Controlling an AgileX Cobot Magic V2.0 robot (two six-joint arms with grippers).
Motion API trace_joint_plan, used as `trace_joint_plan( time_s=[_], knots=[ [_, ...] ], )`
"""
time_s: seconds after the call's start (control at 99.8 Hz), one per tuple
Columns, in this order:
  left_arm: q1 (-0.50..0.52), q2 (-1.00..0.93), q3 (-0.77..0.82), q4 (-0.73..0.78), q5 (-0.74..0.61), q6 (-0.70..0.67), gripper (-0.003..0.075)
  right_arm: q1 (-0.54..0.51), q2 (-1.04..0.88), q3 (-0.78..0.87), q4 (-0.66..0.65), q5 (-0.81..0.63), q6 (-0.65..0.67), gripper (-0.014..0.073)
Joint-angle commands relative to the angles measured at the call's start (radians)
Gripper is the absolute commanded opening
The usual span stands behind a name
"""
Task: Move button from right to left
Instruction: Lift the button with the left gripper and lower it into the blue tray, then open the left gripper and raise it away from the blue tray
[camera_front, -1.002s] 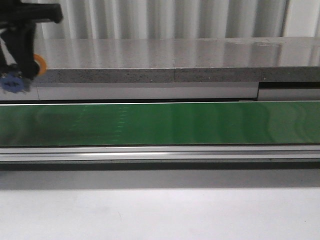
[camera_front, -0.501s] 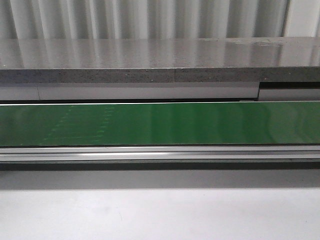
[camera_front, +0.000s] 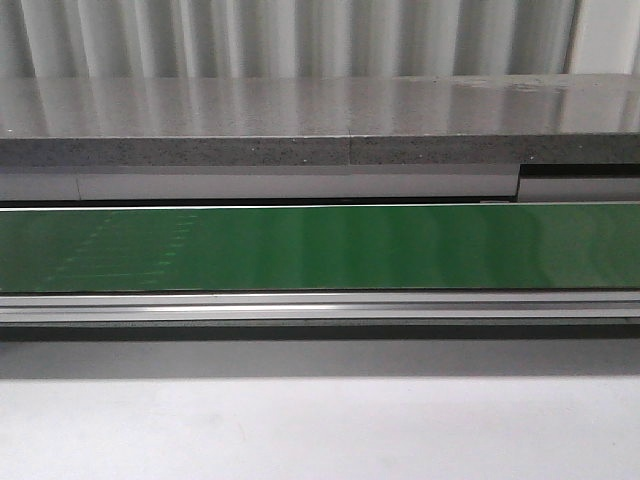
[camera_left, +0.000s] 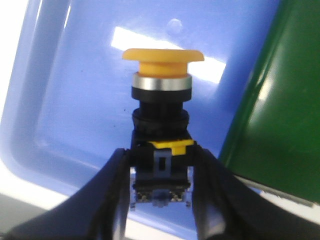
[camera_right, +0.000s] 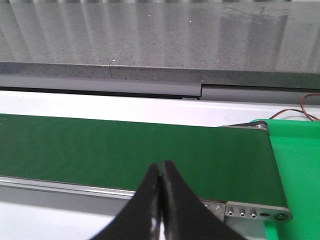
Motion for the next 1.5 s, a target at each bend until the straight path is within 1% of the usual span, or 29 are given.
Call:
trace_joint_plan(
  time_s=[0.0,0.12,0.311,0.481,0.541,0.591,0.661,0.711,0.731,0.782,0.832,0.882,0.932,1.032,1.172,1.202,1.242,1.273,1.343,1.393,1.413,1.443,1.493],
  knots=[
    [0.003,0.01,-0.03,0.033,-0.074,0.017,-0.0001,0.0,0.009,-0.025,0.003,-0.077,-0.011,-0.0067],
    [0.003,0.083,-0.03,0.037,-0.1,0.043,-0.0001,0.0,0.009,-0.025,0.003,-0.077,-0.011,-0.0067],
    [0.003,0.187,-0.03,0.063,-0.12,0.043,-0.0001,0.0,0.009,-0.025,0.003,-0.077,-0.011,-0.0067],
    [0.003,0.235,-0.03,0.073,-0.12,0.043,0.0,0.0,0.009,-0.025,0.003,-0.077,-0.011,-0.0067],
    [0.003,0.239,-0.03,0.073,-0.125,0.041,0.0012,0.0,0.009,-0.025,0.003,-0.077,-0.011,-0.0067],
    [0.003,0.239,-0.03,0.073,-0.137,0.038,0.0045,0.0,0.009,-0.025,0.003,-0.077,-0.011,-0.0067],
    [0.003,0.239,-0.03,0.073,-0.146,0.037,0.0133,0.0,0.009,-0.025,0.003,-0.077,-0.011,-0.0067],
    [0.003,0.239,-0.03,0.073,-0.151,0.037,0.023,0.0,0.009,-0.025,0.003,-0.077,-0.011,-0.0067],
    [0.003,0.239,-0.03,0.073,-0.154,0.037,0.0257,0.0,0.009,-0.025,0.003,-0.077,-0.011,-0.0067],
    [0.003,0.239,-0.03,0.073,-0.159,0.034,0.036,0.0,0.009,-0.025,0.003,-0.077,-0.011,-0.0067],
    [0.003,0.239,-0.03,0.074,-0.163,0.024,0.0433,0.0,0.009,-0.025,0.003,-0.077,-0.011,-0.0067],
    [0.003,0.239,-0.03,0.078,-0.17,0.01,0.048,0.0,0.009,-0.025,0.003,-0.077,-0.011,-0.0067],
    [0.003,0.239,-0.03,0.083,-0.169,0.006,0.0498,0.0,0.009,-0.025,0.003,-0.077,-0.011,-0.0067],
    [0.003,0.222,-0.03,0.085,-0.176,0.006,0.0494,0.0,0.009,-0.025,0.003,-0.077,-0.011,-0.0067],
    [-0.001,0.149,-0.03,0.072,-0.238,0.006,0.0491,0.0,0.009,-0.025,0.003,-0.077,-0.011,-0.0067],
    [-0.004,0.125,-0.03,0.072,-0.253,0.006,0.0487,0.0,0.009,-0.025,0.003,-0.077,-0.011,-0.0067],
    [-0.009,0.098,-0.03,0.072,-0.27,0.006,0.0458,0.0,0.009,-0.025,0.003,-0.077,-0.011,-0.0067],
    [-0.013,0.072,-0.03,0.072,-0.28,0.006,0.0426,0.0,0.009,-0.025,0.003,-0.077,-0.011,-0.0067],
    [-0.03,0.017,-0.028,0.069,-0.296,0.006,0.0308,0.0,0.009,-0.025,0.003,-0.077,-0.011,-0.0067],
    [-0.045,-0.023,-0.021,0.064,-0.31,0.006,0.0193,0.0,0.009,-0.025,0.003,-0.077,-0.011,-0.0067],
    [-0.052,-0.041,-0.018,0.061,-0.317,0.006,0.0165,0.0,0.009,-0.025,0.003,-0.077,-0.011,-0.0067],
    [-0.062,-0.064,-0.013,0.05,-0.326,0.006,0.0094,0.0,0.009,-0.025,0.003,-0.077,-0.011,-0.0067],
    [-0.078,-0.106,0.001,0.022,-0.337,0.006,0.0008,0.0,0.009,-0.025,0.003,-0.077,-0.011,-0.0067]
  ],
)
